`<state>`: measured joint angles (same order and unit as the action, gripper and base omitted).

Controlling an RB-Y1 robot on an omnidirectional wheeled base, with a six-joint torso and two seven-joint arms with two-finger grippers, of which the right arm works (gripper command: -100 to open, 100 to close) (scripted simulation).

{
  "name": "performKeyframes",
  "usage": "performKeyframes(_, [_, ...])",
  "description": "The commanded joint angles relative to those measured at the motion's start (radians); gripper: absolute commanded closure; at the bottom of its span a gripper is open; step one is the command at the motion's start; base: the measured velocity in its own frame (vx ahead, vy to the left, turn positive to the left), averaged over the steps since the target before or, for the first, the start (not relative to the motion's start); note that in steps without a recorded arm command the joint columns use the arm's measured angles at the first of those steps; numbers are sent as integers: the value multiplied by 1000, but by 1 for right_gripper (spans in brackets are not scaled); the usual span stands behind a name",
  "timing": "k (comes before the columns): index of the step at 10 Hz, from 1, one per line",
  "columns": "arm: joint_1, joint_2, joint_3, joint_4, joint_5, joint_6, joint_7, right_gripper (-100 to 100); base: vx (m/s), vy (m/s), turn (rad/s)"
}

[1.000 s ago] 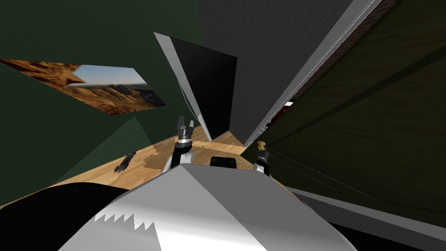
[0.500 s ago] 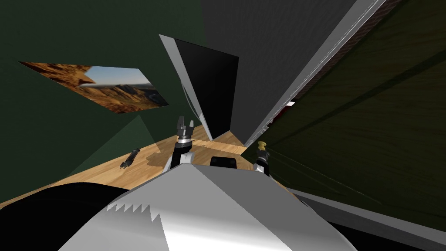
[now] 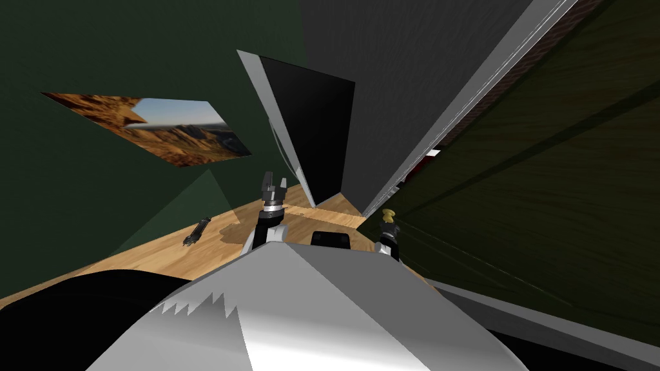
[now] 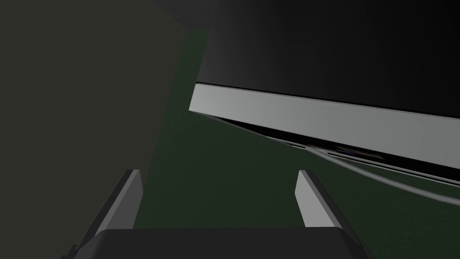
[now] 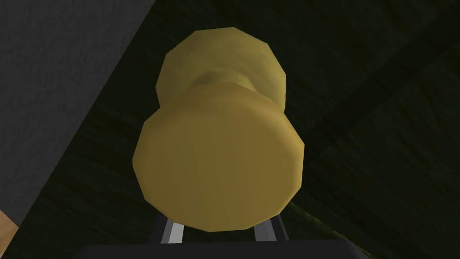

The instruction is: Pull the door open

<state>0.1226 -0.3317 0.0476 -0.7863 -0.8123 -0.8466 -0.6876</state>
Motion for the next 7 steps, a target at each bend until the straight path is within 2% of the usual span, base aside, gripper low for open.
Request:
performKeyframes(1, [-18,-2,4,-3,4,-15,-43,100,-36,-5,41])
performKeyframes(2, [-17,-1,1,-3,2,-15,-75,100,-35,-2,50])
performKeyframes(3, [-17,-1,1,-3,2,-15,-83,100,-26,0,29])
performKeyframes(4, [-16,0,-2,-3,0,-15,-124,100,-27,2,46])
performKeyframes(5, [-16,0,-2,-3,0,-15,-124,100,-22,1,34])
performKeyframes(7, [-15,1,-8,-3,-4,-16,-187,100,-34,1,63])
